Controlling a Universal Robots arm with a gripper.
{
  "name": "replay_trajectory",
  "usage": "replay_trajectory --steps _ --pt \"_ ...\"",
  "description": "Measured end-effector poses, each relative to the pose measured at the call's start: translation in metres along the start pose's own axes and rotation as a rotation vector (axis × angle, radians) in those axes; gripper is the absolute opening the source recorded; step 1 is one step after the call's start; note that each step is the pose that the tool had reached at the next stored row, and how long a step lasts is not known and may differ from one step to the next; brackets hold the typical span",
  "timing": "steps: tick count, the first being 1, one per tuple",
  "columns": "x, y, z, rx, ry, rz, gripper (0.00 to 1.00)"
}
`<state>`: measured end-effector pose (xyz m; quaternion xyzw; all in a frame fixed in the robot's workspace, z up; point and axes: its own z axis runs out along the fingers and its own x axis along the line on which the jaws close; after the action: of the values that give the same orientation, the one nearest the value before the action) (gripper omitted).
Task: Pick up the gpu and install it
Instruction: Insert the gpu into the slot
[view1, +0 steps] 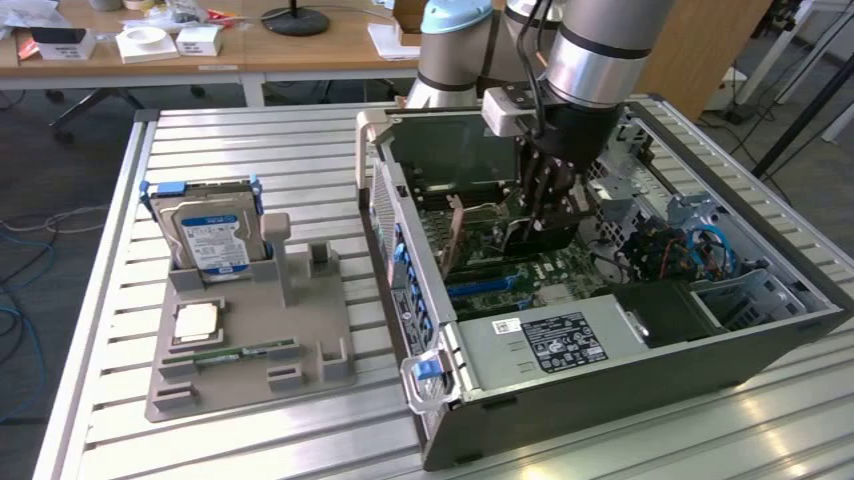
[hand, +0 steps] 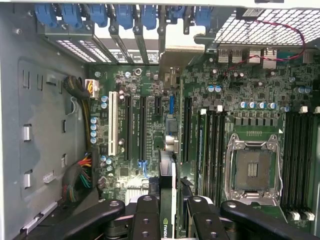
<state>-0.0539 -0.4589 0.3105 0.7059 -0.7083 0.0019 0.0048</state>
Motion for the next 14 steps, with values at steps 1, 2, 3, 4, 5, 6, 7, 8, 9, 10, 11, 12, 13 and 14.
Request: replay_trajectory --steps 1,2,3,4,5,6,7,8,9,10,11,12,13,14 --pt "0.0 0.0003 0.0003 0.0 0.0001 0.0 0.26" --pt "0.0 0.0003 0.0008 0.0 0.0001 0.0 0.26" --pt "0.0 0.0003 0.0021 0.0 -0.0001 0.0 0.26" --pt "0.0 0.0003 0.0039 0.0 -0.0001 0.0 0.26" --pt "0.0 0.0005 0.0056 0.0 0.0001 0.0 0.26" --pt "0.0 0.0005 0.0074 0.0 0.0 0.0 0.26" --pt "0.0 0.0006 0.0093 0.0 0.0001 0.0 0.26" --pt "0.0 0.0007 0.0108 0.0 0.0001 0.0 0.26" --pt "0.0 0.0007 0.0111 -0.0001 0.0002 0.0 0.26" --pt "0.0 0.0007 0.0111 -0.0001 0.0003 0.0 0.26" --pt "0.0 0.0007 0.0111 -0.0001 0.0004 0.0 0.26" --pt "0.0 0.0008 0.0114 0.0 0.0001 0.0 0.26" --pt "0.0 0.0014 0.0119 0.0 -0.0001 0.0 0.26" --pt "-0.001 0.0022 0.0125 0.0001 -0.0001 0.0 0.26"
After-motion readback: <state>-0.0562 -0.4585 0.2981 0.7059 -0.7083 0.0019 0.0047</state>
